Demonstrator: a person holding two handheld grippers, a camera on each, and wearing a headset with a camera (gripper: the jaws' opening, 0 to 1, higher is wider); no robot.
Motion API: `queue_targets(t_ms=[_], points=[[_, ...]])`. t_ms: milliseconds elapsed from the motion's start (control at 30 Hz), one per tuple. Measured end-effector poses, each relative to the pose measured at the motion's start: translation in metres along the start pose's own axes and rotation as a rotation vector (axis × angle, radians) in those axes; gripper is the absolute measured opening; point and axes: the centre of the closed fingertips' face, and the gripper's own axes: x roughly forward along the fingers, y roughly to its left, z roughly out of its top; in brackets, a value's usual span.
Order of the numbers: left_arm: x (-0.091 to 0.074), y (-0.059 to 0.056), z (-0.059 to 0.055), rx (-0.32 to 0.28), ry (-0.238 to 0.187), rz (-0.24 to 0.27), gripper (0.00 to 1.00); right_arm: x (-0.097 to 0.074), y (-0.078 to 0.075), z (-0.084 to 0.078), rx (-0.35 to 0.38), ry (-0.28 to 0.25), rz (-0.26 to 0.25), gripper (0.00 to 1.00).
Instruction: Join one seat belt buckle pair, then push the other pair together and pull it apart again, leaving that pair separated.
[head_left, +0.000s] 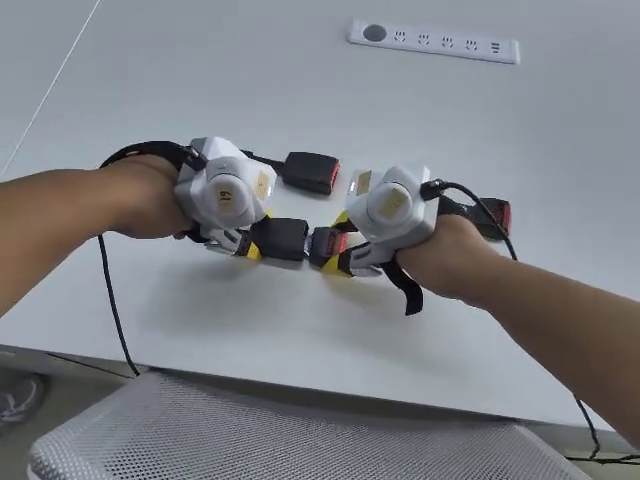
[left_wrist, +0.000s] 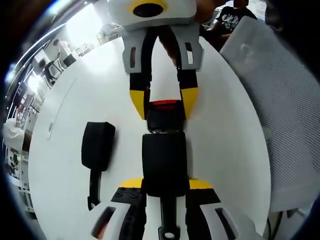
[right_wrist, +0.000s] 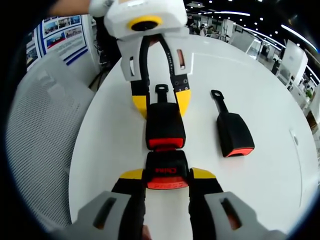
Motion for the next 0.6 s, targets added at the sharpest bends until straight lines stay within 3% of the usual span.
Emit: queue_targets(t_ms=[367, 467, 600], points=[[0.0, -0.0021, -0.0006, 0.014, 0.005, -0.005, 0.3, -0.0025, 0.0011, -0.0016, 0.02, 0.011, -0.015, 0.31], [-0.0004, -0.0014, -0.0023, -0.024, 0.0, 0.0, 0.3, -0.0023, 0.001, -0.0021, 0.023, 0.016, -0.024, 0.31], [-0.0029, -0.0004, -0.0037, -0.019, -0.035, -0.01, 0.29, -0.0054, 0.0005, -0.0049, 0.028, -0.027, -0.006, 0.31]])
